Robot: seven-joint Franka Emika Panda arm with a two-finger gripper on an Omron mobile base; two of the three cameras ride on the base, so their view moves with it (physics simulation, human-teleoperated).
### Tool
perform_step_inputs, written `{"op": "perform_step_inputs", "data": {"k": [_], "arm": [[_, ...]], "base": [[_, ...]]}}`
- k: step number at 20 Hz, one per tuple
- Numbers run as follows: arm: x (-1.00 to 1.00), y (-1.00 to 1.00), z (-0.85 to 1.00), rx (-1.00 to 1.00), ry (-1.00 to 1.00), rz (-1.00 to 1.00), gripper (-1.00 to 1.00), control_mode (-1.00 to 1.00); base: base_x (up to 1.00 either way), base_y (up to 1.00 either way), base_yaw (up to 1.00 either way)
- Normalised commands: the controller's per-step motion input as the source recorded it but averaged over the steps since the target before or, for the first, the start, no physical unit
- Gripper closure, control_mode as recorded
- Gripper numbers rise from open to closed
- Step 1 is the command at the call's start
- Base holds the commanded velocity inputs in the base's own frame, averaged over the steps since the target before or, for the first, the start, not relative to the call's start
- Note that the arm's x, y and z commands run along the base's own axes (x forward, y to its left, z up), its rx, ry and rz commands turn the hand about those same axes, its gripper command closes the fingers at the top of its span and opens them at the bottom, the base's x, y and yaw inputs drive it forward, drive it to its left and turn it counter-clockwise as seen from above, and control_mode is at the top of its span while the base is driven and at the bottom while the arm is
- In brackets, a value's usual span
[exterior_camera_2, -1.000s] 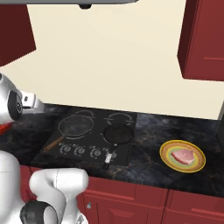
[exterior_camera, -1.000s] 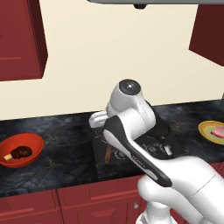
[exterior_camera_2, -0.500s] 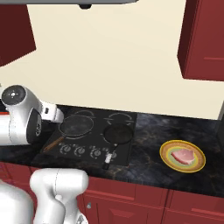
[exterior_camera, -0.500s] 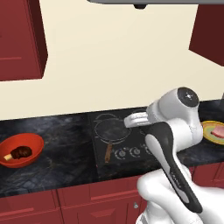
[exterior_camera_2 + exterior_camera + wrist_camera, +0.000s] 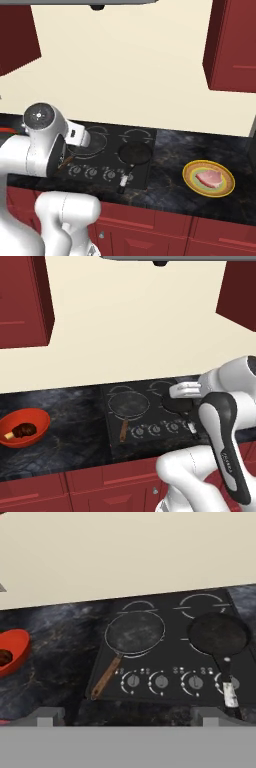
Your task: Place one of the steaks on the plate and the other in the bowl. Then place the bowl in the fridge.
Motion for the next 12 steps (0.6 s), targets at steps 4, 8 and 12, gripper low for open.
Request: {"op": "perform_step_inputs", "data": {"k": [4, 8, 12], "arm": [[-0.51, 0.0, -0.28, 0.0, -0.17, 0.0, -1.0, -1.0], [-0.23, 0.0, -0.34, 0.0, -0.06, 0.0, -1.0, -1.0], [0.0, 0.0, 0.0, 0.0, 0.0, 0.0, -1.0, 1.0]], "base": [[0.0, 0.0, 0.0], [0.0, 0.0, 0.0], [-0.04, -0.02, 0.0]]}}
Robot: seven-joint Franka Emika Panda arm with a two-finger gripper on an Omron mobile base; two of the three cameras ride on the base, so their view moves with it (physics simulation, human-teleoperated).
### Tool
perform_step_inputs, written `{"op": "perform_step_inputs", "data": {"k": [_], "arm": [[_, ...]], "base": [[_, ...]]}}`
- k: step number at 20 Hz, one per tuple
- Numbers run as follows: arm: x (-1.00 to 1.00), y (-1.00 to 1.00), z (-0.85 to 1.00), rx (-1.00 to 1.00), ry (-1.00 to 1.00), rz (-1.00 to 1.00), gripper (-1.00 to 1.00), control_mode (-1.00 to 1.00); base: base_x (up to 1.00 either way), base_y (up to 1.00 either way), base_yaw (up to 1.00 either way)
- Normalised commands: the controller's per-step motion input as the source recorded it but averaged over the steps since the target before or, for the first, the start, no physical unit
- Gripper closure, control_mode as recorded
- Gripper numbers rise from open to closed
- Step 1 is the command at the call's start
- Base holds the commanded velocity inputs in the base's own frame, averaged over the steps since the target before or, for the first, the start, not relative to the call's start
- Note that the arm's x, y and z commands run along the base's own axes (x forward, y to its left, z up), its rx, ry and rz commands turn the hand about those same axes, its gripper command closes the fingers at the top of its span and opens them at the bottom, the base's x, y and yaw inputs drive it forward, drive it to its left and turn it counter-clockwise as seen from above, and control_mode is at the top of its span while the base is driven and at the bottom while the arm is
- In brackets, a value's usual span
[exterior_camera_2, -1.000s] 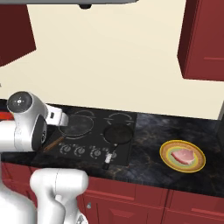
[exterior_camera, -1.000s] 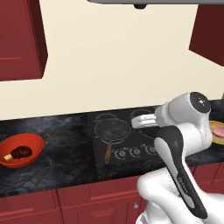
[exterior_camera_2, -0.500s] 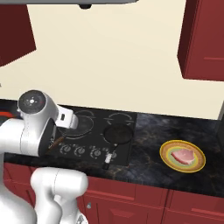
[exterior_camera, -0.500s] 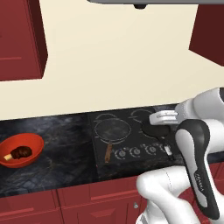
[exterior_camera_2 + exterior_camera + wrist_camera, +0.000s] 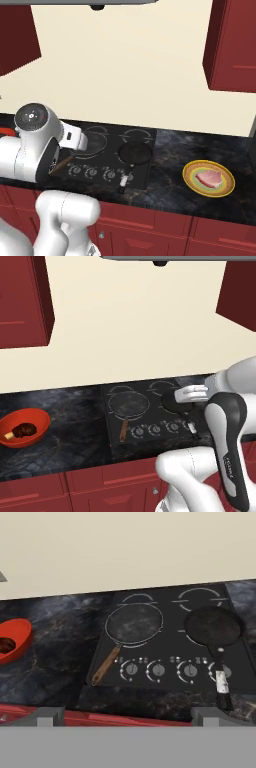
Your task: Place one of the steaks on the plate and the other in the bowl. Then place the bowl in the fridge.
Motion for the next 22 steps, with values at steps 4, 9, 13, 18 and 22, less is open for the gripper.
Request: {"op": "perform_step_inputs", "data": {"k": [4, 9, 13, 18, 22], "arm": [[0.0, 0.0, 0.0, 0.0, 0.0, 0.0, -1.0, 1.0], [0.0, 0.0, 0.0, 0.0, 0.0, 0.0, -1.0, 1.0], [0.0, 0.0, 0.0, 0.0, 0.0, 0.0, -1.0, 1.0], [0.0, 0.0, 0.0, 0.0, 0.0, 0.0, -1.0, 1.0], [0.0, 0.0, 0.0, 0.0, 0.0, 0.0, -1.0, 1.0]], "base": [[-0.64, 0.0, 0.0], [-0.92, -0.02, -0.02], [-0.42, -0.16, -0.5], [-0.01, -0.02, -0.8], [0.0, 0.0, -0.83]]}}
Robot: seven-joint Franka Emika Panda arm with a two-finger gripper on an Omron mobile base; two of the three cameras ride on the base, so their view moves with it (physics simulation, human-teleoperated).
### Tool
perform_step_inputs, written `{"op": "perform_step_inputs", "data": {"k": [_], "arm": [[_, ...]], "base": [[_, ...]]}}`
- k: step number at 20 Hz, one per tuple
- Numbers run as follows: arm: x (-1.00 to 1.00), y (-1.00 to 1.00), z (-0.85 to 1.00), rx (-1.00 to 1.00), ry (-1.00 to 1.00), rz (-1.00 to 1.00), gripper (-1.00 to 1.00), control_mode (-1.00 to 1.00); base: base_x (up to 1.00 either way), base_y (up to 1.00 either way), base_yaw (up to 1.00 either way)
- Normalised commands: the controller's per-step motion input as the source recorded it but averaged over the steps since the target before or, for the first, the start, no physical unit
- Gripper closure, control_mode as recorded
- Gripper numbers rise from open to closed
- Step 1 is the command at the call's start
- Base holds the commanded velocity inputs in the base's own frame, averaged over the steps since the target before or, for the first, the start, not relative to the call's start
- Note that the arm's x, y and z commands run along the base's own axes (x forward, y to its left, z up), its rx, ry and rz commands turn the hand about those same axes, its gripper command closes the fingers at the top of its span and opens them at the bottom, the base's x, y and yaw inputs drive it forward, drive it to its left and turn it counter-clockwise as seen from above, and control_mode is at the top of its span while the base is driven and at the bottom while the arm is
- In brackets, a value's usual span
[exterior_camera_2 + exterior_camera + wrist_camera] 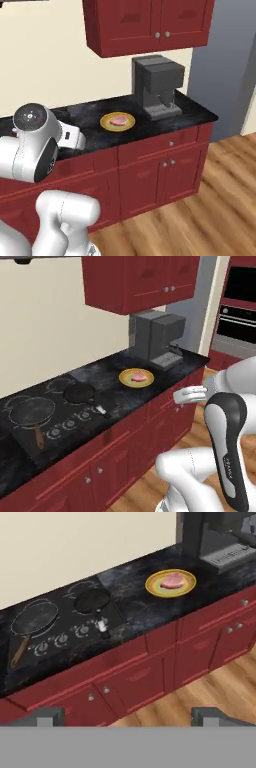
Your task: Place one of the steaks on the plate and the other in the bowl. Then place the bowl in the fridge.
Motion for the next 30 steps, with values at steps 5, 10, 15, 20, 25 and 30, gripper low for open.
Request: {"op": "perform_step_inputs", "data": {"k": [5, 10, 15, 20, 25, 30], "arm": [[0.0, 0.0, 0.0, 0.0, 0.0, 0.0, -1.0, 1.0], [0.0, 0.0, 0.0, 0.0, 0.0, 0.0, -1.0, 1.0], [0.0, 0.0, 0.0, 0.0, 0.0, 0.0, -1.0, 1.0], [0.0, 0.0, 0.0, 0.0, 0.0, 0.0, -1.0, 1.0], [0.0, 0.0, 0.0, 0.0, 0.0, 0.0, -1.0, 1.0], [0.0, 0.0, 0.0, 0.0, 0.0, 0.0, -1.0, 1.0]], "base": [[0.0, 0.0, -0.73], [0.0, -0.05, -0.68], [0.26, -0.03, -0.62], [0.68, -0.29, -0.45], [0.8, -0.4, -0.43], [0.98, -0.01, -0.14]]}}
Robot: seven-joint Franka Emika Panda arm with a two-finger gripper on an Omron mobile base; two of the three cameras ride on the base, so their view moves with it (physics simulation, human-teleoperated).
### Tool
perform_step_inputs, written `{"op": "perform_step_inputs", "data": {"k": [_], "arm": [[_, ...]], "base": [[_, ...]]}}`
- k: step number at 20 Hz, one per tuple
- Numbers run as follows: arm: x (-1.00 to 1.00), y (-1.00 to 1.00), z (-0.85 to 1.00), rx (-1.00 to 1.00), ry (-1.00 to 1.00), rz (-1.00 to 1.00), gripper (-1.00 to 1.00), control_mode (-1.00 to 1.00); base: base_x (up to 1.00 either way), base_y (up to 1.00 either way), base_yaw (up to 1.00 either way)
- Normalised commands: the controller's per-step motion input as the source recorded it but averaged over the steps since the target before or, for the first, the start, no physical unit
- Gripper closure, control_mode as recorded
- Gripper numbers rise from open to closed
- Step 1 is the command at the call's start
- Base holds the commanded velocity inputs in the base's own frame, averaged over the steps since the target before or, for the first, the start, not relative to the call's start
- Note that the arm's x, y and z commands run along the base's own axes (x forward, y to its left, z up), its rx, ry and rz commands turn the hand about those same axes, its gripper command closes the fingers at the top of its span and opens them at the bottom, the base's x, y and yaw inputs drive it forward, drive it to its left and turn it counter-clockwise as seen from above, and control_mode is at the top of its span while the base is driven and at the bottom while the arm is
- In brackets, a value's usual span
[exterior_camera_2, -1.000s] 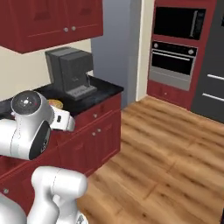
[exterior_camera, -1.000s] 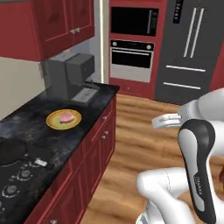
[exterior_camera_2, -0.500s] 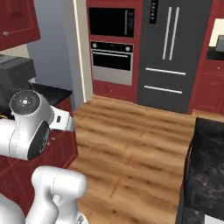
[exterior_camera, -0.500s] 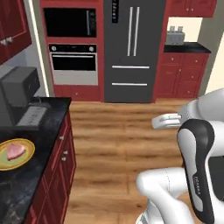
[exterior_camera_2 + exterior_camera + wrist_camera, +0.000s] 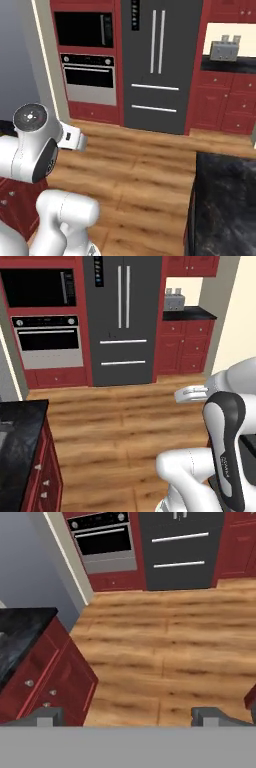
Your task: Place one of the steaks on the plate and the other in the bowl. Then place the bowl in the fridge.
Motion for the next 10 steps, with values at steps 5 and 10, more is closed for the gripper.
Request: {"op": "perform_step_inputs", "data": {"k": [5, 10], "arm": [[0.0, 0.0, 0.0, 0.0, 0.0, 0.0, -1.0, 1.0], [0.0, 0.0, 0.0, 0.0, 0.0, 0.0, -1.0, 1.0]], "base": [[1.0, 0.01, 0.0], [1.0, 0.0, 0.0]]}}
